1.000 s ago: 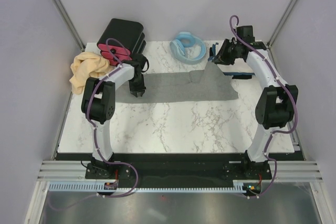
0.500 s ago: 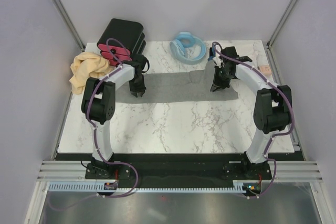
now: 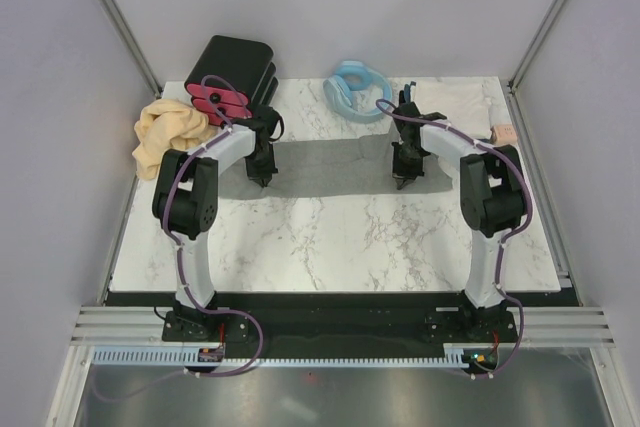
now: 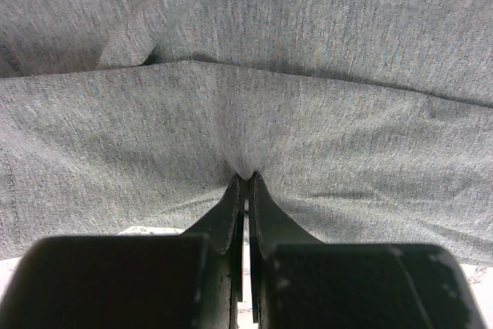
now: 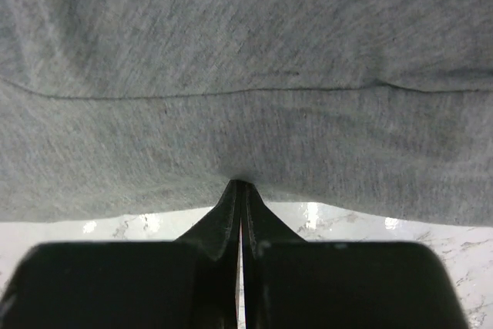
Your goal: Fold and stack the t-shirts
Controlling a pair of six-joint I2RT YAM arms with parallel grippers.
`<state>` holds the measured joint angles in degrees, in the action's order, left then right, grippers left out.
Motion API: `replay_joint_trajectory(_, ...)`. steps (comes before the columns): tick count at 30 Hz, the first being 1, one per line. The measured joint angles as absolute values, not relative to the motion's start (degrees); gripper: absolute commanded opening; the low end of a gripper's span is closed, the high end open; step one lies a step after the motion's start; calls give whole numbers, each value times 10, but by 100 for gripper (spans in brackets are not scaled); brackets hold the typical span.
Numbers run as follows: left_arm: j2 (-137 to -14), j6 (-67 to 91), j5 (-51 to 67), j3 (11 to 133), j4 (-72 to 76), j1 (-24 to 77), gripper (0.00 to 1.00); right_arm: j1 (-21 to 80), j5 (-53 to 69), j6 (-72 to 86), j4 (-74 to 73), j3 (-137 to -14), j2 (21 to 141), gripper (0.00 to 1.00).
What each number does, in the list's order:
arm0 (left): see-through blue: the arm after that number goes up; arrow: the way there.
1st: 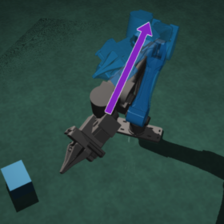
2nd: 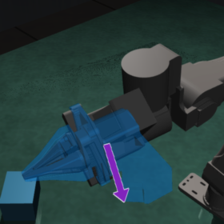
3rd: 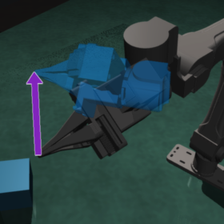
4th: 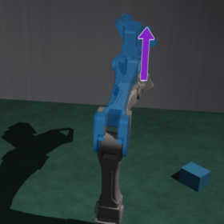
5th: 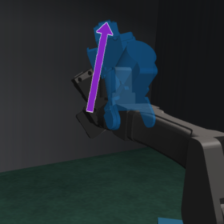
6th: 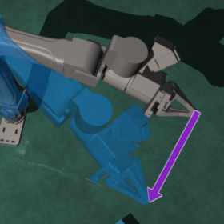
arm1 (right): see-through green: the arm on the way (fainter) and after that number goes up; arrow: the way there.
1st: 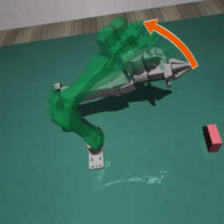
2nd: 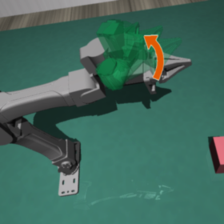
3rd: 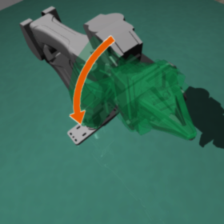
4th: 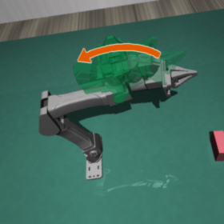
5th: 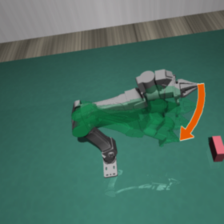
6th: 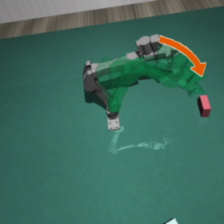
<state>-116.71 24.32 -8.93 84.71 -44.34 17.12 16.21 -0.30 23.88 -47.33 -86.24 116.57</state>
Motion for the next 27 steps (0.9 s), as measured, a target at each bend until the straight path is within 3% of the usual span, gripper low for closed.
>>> replay_joint_trajectory(4, -1167, 243, -90, 847, -446, 171, 2, 168, -20, 240, -481, -877, 1182, 0)
replay_joint_trajectory(5, -1167, 243, -90, 847, -447, 171, 2, 168, -22, 240, -484, -877, 1182, 7)
replay_joint_trajectory(9, -1167, 243, -90, 847, -451, 171, 2, 168, -42, 242, -493, -880, 1162, 12)
replay_joint_trajectory(19, -1165, 242, -89, 842, -453, 171, 2, 168, -76, 231, -513, -986, 1129, 10)
replay_joint_trajectory(27, -1150, 239, -89, 822, -458, 171, 2, 169, -74, 221, -521, -1002, 1250, 5)
